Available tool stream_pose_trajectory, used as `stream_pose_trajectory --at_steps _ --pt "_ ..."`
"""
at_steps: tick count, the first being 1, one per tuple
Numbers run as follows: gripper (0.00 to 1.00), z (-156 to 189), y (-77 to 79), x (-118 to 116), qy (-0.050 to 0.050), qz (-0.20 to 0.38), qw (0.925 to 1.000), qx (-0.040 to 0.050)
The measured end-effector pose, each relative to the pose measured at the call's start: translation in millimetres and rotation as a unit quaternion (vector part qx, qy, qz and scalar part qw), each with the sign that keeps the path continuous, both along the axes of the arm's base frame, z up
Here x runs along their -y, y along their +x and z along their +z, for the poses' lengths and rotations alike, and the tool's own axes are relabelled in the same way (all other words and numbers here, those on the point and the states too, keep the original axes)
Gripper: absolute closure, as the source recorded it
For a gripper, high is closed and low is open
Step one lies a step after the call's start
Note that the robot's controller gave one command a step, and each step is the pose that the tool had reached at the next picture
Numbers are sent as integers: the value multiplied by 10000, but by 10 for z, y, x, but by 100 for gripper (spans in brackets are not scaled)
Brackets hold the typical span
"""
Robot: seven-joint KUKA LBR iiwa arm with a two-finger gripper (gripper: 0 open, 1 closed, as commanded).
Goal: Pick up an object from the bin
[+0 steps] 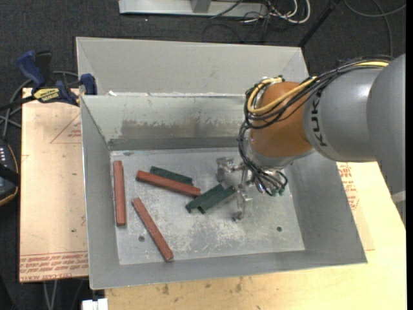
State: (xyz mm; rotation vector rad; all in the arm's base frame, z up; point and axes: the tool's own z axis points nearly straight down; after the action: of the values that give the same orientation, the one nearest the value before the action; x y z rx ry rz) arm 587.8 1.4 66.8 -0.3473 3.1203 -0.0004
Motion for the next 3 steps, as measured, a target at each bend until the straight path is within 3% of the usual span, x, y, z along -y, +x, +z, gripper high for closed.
stream_pose_trajectory --at_steps 1,2,3 --pt "0 64 345 24 12 -2090 9779 14" --pt "0 912 365 336 3 -971 9953 34" --pt "0 323 218 -127 13 -264 9996 -27"
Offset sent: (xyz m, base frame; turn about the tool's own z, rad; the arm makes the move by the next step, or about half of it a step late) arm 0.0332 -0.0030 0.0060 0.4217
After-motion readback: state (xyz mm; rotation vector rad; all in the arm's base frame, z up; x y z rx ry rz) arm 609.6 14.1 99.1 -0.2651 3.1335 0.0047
